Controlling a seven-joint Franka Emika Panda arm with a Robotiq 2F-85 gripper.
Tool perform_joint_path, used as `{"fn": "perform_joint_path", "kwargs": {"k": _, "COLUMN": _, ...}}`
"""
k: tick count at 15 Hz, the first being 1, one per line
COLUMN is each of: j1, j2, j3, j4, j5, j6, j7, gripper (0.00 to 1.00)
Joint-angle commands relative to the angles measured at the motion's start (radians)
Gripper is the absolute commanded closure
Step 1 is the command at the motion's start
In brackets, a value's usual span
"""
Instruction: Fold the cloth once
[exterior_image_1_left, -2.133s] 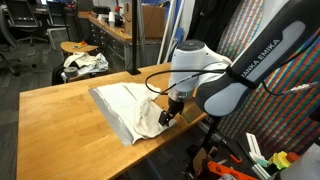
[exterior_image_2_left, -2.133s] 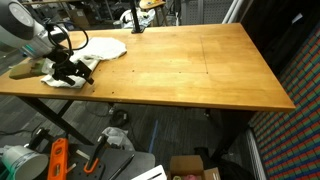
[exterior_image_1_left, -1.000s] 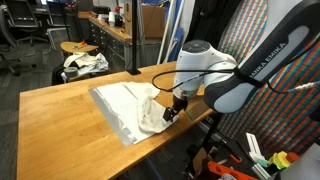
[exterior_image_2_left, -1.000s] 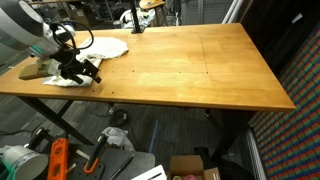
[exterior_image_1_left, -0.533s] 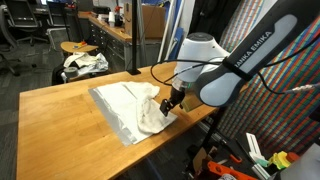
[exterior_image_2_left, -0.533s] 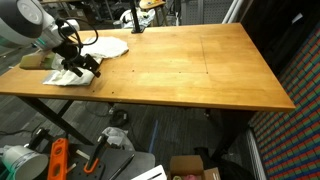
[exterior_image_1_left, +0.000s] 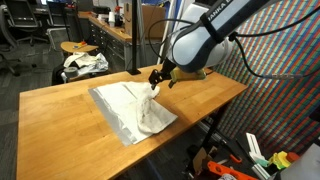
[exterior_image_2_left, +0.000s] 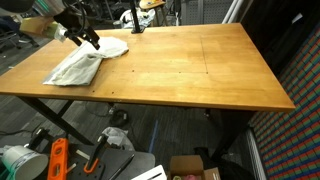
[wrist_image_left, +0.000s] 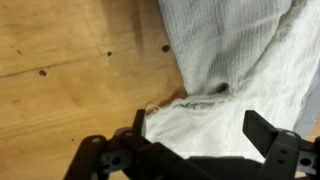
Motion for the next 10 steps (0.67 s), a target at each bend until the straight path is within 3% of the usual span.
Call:
{"fn": "perform_joint_path", "kwargs": {"k": 1, "j1": 0.013, "j2": -0.009, "j3": -0.03, "j4": 0.11, "j5": 0.069, "j6": -0.092, "j7": -0.059, "gripper": 0.0}}
{"fn": "perform_joint_path", "kwargs": {"k": 10, "j1": 0.005, "j2": 0.046, "j3": -0.051, "j4": 0.302, "j5": 0.075, "j6": -0.278, "j7": -0.083, "gripper": 0.0}}
